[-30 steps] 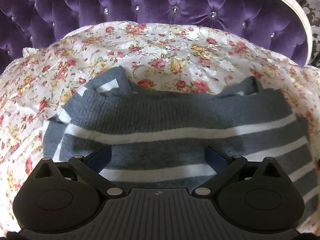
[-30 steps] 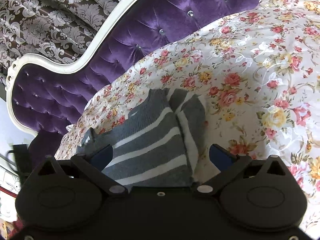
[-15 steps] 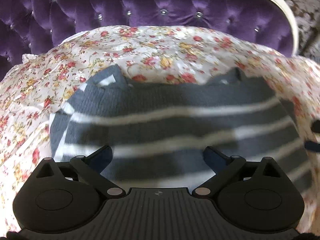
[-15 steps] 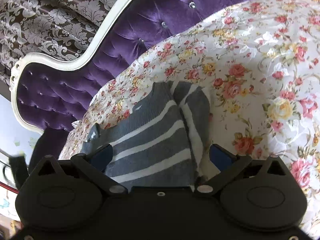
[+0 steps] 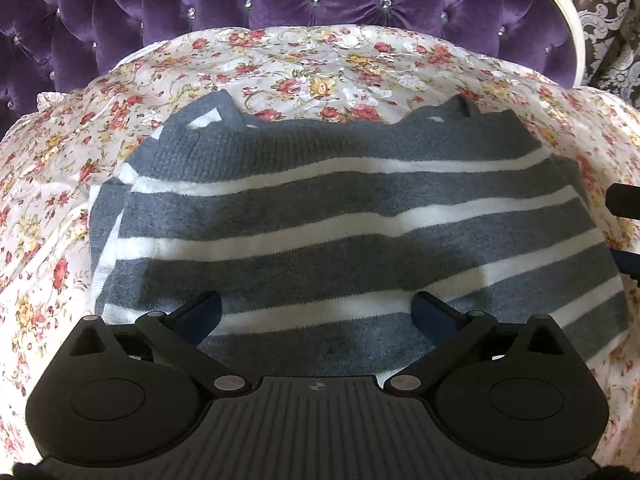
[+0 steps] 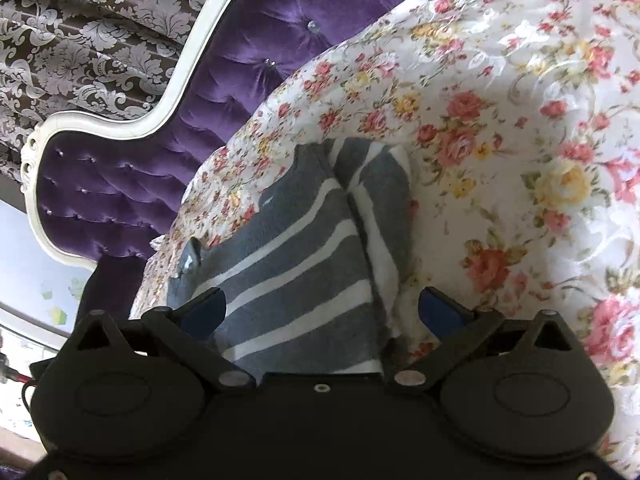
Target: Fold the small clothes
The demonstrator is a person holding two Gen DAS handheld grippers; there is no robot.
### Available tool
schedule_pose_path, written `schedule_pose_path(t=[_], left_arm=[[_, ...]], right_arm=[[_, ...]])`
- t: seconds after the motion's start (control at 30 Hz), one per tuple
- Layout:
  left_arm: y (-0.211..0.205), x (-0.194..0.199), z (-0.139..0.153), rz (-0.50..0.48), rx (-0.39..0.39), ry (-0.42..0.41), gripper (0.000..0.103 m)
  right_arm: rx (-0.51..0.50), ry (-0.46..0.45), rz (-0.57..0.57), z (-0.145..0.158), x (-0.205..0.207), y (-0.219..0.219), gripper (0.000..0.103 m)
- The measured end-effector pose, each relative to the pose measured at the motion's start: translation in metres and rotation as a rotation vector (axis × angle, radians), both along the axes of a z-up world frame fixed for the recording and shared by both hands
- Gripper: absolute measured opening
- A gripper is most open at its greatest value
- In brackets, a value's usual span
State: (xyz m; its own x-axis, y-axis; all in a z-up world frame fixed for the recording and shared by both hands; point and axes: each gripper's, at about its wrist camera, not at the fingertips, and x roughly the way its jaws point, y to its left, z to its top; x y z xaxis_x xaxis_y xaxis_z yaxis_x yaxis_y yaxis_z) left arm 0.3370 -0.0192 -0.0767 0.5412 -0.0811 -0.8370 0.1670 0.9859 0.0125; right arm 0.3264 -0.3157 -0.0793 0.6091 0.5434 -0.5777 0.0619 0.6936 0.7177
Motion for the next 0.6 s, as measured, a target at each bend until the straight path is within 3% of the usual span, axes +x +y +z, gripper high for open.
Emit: schedule_pose_path(t=[0.4,0.6], left_arm=[[-0.001,-0.001,-0.001,0.003,0.009,-0.012,0.103],[-0.001,-0.001,-0.001,0.002,0.008,-0.011,0.103]], right_arm=[[0.125,-0.028,0.021,-0.012,0.013,0.006,0.103],[0.120,-0.063,0.027,-0.013,0.020,0.013,0.103]])
